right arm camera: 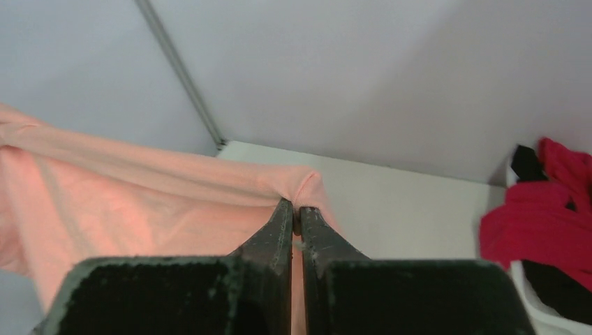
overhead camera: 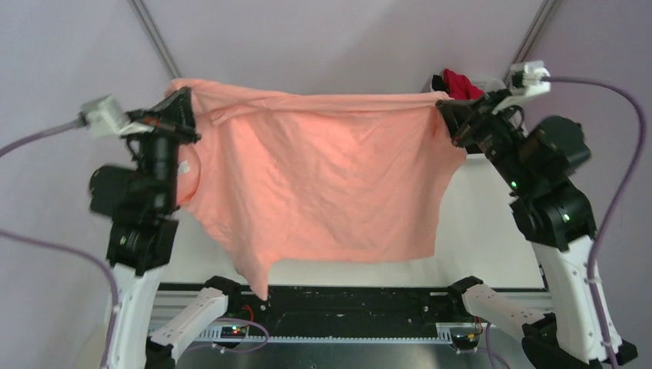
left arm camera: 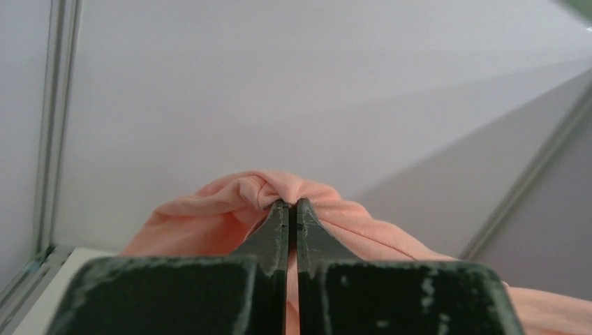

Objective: Fold and stack the t-shirts
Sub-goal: Flatten out the tshirt

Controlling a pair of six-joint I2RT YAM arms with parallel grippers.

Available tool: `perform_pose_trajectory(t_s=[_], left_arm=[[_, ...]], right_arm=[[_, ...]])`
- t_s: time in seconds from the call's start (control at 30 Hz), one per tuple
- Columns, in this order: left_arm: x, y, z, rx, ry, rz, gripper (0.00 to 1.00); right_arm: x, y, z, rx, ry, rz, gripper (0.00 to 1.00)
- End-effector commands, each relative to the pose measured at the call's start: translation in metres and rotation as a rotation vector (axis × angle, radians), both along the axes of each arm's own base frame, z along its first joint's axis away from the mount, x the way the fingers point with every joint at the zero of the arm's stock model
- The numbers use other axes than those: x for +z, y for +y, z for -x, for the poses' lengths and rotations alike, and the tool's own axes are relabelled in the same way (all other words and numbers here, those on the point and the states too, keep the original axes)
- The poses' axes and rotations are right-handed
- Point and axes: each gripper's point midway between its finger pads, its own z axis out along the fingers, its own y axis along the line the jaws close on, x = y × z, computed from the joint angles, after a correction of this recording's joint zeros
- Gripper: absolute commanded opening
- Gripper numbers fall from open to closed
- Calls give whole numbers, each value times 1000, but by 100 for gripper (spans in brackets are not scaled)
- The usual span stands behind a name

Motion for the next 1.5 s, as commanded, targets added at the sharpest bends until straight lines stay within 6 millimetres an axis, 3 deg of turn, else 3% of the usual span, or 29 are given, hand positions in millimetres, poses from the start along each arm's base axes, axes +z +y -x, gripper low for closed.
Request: perform_pose_trajectory(t_s=[0.0, 0.07, 0.1, 0.13, 0.17, 0.2, 0.23, 0.27, 0.3, 0.33, 0.37, 0.43, 0.53, 0.6, 0.73, 0.77, 0.8, 0.83, 0.93, 0.97, 1.0, 1.07, 1.23, 1.33, 1.47], left_arm=[[-28, 12, -73, 185, 153, -47, 0], [-34, 9, -99, 210, 194, -90, 0], [-28, 10, -105, 220, 189, -91, 0], [-36, 6, -123, 226, 221, -114, 0], [-27, 9, -128, 237, 208, -115, 0], [-33, 6, -144, 239, 232, -130, 0], [-20, 12, -146, 253, 209, -122, 0], [-23, 9, -160, 248, 221, -135, 0], [-6, 14, -158, 256, 189, -127, 0], [-6, 11, -169, 244, 192, -140, 0], [11, 15, -165, 251, 157, -133, 0], [20, 17, -171, 264, 142, -144, 0], [14, 12, -177, 246, 153, -189, 0], [-6, 10, -181, 235, 187, -212, 0], [-72, 11, -180, 235, 280, -230, 0], [-99, 8, -178, 210, 304, -229, 0], [-113, 6, -177, 195, 320, -232, 0], [-147, 1, -175, 161, 365, -227, 0], [-216, -7, -169, 101, 474, -192, 0], [-249, -13, -166, 63, 526, -181, 0], [-264, -15, -164, 49, 550, -171, 0], [-317, -22, -157, -2, 653, -151, 0], [-392, -31, -142, -49, 825, -63, 0], [-442, -34, -120, -67, 950, 12, 0], [-495, -26, -78, -19, 1132, 92, 3]], right_arm=[[-24, -16, -62, -157, 48, 46, 0], [-34, -14, -86, -142, 71, 51, 0], [-32, -14, -94, -144, 61, 43, 0], [-40, -15, -109, -149, 81, 48, 0], [-34, -14, -115, -147, 62, 43, 0], [-40, -12, -128, -138, 77, 52, 0], [-31, -12, -133, -136, 52, 50, 0], [-35, -10, -143, -133, 61, 56, 0], [-22, -10, -145, -132, 30, 54, 0], [-24, -8, -153, -129, 37, 59, 0], [-17, -8, -157, -129, 23, 59, 0], [-10, -8, -159, -126, 3, 58, 0], [-17, -9, -160, -124, 13, 66, 0], [-33, -8, -162, -108, 39, 82, 0], [-94, 2, -165, -43, 146, 127, 0], [-119, 6, -165, -20, 187, 134, 0], [-148, 8, -166, -9, 246, 135, 0], [-159, 10, -165, 2, 264, 130, 0], [-226, 12, -161, 8, 437, 118, 0], [-241, 12, -160, 4, 479, 118, 0], [-265, 11, -156, -4, 553, 106, 0], [-298, 11, -148, -16, 650, 84, 0], [-351, 17, -124, -4, 805, 68, 0], [-387, 15, -102, -52, 930, 108, 0], [-434, -14, -65, -253, 1098, 205, 7]])
